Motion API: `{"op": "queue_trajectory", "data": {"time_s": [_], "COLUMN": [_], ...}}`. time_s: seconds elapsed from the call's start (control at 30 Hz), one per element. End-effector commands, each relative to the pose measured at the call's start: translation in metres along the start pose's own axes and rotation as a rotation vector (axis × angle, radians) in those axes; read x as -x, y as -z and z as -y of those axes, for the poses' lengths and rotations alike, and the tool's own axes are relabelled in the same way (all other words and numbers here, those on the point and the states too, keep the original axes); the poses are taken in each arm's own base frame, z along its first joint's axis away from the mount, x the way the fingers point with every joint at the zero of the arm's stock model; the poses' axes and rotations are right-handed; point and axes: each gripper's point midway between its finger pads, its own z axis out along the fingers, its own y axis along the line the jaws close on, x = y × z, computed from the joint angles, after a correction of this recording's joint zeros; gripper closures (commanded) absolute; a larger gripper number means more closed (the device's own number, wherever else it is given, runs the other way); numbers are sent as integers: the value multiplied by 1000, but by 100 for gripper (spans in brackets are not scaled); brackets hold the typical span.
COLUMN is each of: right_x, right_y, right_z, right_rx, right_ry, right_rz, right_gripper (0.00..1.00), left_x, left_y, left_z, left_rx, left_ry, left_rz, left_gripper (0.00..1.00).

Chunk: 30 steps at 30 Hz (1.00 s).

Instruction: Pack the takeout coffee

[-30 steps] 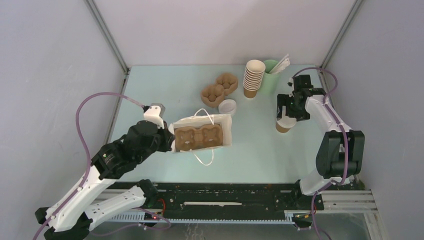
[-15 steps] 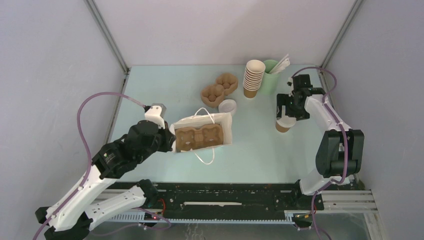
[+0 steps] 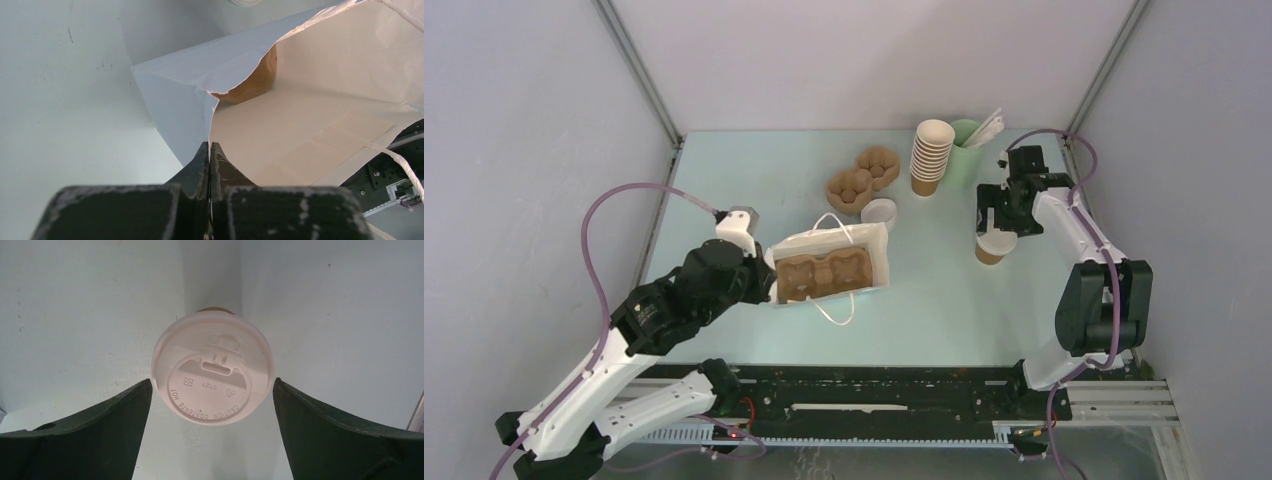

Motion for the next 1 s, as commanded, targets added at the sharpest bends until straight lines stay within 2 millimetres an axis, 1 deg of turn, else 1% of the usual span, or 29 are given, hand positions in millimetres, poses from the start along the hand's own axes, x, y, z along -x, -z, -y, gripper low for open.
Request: {"op": "queue_trajectory", "data": {"time_s": [0.0,0.3,0.7,0.97], "right_x": [13,10,7,3], "right_y": [2,-5,-8,-16], "right_z": [-2,-2,-6,-3], "right_rx": [6,5,11,-10], "right_ry": [10,13,28,32], "right_rz": [28,5,-10,-40], "right_gripper": [0,0,0,0], "left_x": [12,11,10,9], "left_y": [3,3,2,2], "left_z": [5,5,6,5], "left_rx": [-25,-27,-27,-26], "left_ry": [20,23,20,22], "left_rz": [42,41,35,35], "left_gripper": [100,100,100,100]}}
